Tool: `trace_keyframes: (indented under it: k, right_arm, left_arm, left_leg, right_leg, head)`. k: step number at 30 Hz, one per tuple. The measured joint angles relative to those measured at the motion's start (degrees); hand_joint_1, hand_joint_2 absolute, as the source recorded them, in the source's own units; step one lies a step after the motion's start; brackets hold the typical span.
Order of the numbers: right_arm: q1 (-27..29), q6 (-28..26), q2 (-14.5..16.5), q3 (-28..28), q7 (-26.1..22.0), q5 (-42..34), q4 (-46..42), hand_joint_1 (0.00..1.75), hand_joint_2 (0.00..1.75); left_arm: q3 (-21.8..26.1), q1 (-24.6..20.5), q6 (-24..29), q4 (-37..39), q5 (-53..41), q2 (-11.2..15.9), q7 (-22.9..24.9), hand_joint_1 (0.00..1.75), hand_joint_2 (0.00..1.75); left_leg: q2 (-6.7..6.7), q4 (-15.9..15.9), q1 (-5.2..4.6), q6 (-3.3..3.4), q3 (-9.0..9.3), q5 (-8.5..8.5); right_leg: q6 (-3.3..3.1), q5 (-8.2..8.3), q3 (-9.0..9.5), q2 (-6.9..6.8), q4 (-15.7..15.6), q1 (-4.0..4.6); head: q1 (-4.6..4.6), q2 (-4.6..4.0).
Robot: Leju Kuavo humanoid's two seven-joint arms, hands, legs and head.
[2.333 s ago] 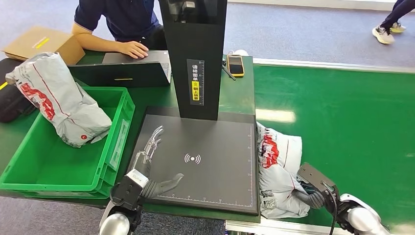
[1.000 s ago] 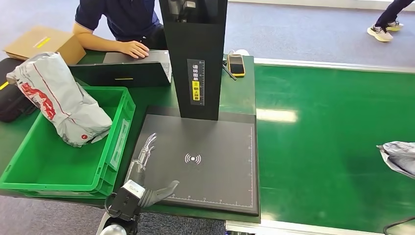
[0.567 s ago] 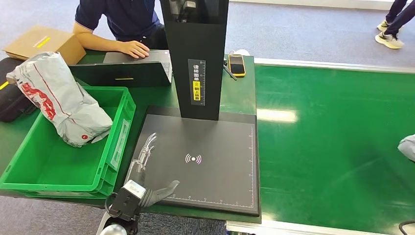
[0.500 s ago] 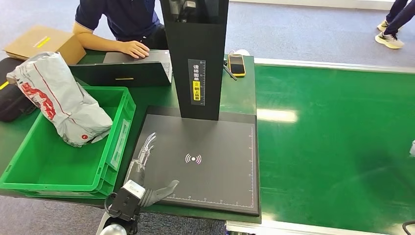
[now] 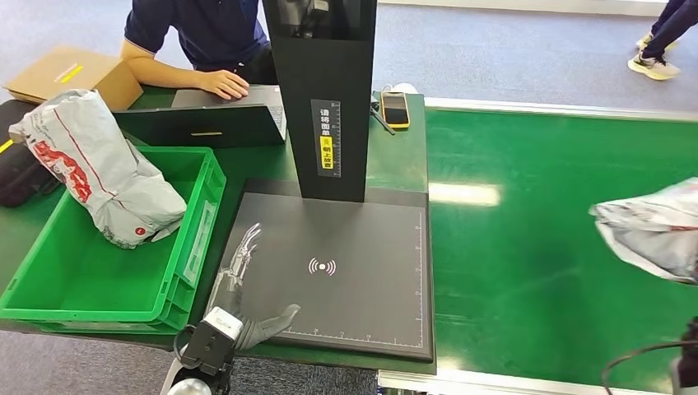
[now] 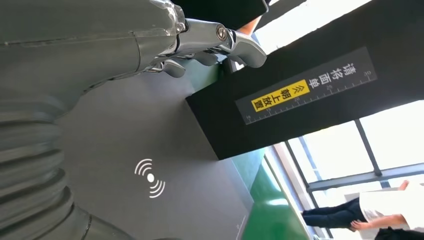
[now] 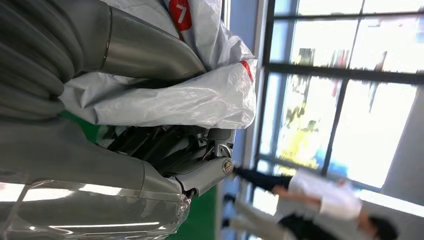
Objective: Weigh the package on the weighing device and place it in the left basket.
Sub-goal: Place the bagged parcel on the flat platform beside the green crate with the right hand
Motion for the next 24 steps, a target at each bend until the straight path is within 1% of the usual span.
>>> trace_keyframes:
  k: [3, 6, 10, 13, 17, 21, 24]
  right_arm:
    - [-0.2, 0.5, 2.6, 9.1, -0.3, 0.2, -5.0, 1.75, 1.75]
    - [-1.8, 1.9, 4.3, 17.5, 0.5, -2.4, -7.3, 1.75, 1.75]
    - [-5.0, 4.6, 5.9, 27.1, 2.7, -7.1, -7.2, 1.75, 1.75]
    - [-7.8, 5.2, 6.8, 33.2, 4.1, -9.3, -5.8, 1.75, 1.75]
    - [-10.1, 5.2, 7.0, 38.6, 5.3, -11.3, -3.7, 1.75, 1.75]
    - [-10.6, 5.2, 7.0, 41.2, 5.8, -12.4, -2.1, 1.75, 1.75]
    - [-11.3, 5.2, 7.0, 42.8, 7.4, -12.8, -0.3, 1.75, 1.75]
  left_arm:
    - [0.1, -0.7, -0.5, 0.0, -0.1, 0.0, -0.1, 0.0, 1.75]
    - [0.1, -1.1, -0.2, 0.0, -0.5, 0.0, 0.3, 0.0, 1.75]
    - [0.0, -0.8, 0.8, -0.1, -0.7, -0.1, 0.9, 0.0, 1.75]
    - [-0.2, -0.6, 1.4, -0.4, -0.7, 0.0, 1.3, 0.0, 1.75]
    - [-0.3, -0.4, 1.6, -0.6, -0.5, 0.0, 1.6, 0.0, 1.75]
    - [-0.3, -0.2, 1.8, -0.6, -0.4, 0.0, 1.6, 0.0, 1.75]
    - [-0.3, -0.1, 1.8, -0.6, 0.0, 0.0, 1.6, 0.0, 1.75]
  left_leg:
    - [-0.02, 0.0, 0.04, -0.06, -0.02, 0.04]
    - [-0.04, 0.0, 0.05, -0.08, -0.04, 0.06]
    - [-0.04, 0.0, 0.04, -0.08, -0.05, 0.06]
    - [-0.07, 0.0, 0.04, -0.08, -0.08, 0.06]
    - [-0.1, 0.1, 0.04, -0.07, -0.1, 0.05]
    - [-0.1, 0.1, 0.03, -0.06, -0.13, 0.04]
    - [-0.09, 0.1, 0.03, -0.06, -0.12, 0.04]
  right_leg:
    - [-0.01, 0.0, -0.03, -0.02, 0.0, 0.02]
    - [-0.02, 0.01, -0.04, -0.04, 0.1, 0.02]
    - [-0.03, 0.01, -0.05, -0.04, 0.1, 0.01]
    - [-0.02, 0.01, -0.05, -0.06, 0.1, 0.01]
    - [-0.02, 0.01, -0.05, -0.09, 0.1, 0.0]
    - [-0.02, 0.01, -0.05, -0.09, 0.1, 0.0]
    - [-0.02, 0.01, -0.06, -0.08, 0.1, 0.01]
  head:
    - [-0.01, 0.0]
    - [0.0, 0.0]
    - [0.01, 0.0]
    - [0.0, 0.0]
    - [0.0, 0.0]
    - [0.0, 0.0]
    - [0.0, 0.0]
